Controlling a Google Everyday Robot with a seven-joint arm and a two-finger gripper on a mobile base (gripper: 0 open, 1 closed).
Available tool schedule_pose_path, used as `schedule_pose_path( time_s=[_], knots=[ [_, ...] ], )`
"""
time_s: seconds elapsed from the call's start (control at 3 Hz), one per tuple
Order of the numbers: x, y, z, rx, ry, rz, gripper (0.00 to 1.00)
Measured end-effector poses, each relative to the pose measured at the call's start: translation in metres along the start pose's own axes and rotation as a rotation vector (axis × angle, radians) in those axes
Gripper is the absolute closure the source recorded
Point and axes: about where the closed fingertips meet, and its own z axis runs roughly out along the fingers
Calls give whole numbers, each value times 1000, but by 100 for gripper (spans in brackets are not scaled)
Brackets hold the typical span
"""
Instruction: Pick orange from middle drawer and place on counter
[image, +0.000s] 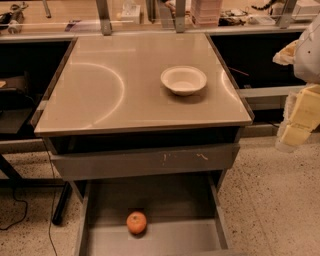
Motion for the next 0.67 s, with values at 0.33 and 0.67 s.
schedule_pose_path(
  time_s=[0.33, 0.67],
  knots=[
    [0, 0, 0, 0, 0, 0, 0],
    [2, 8, 9, -22, -43, 30, 0]
  ],
)
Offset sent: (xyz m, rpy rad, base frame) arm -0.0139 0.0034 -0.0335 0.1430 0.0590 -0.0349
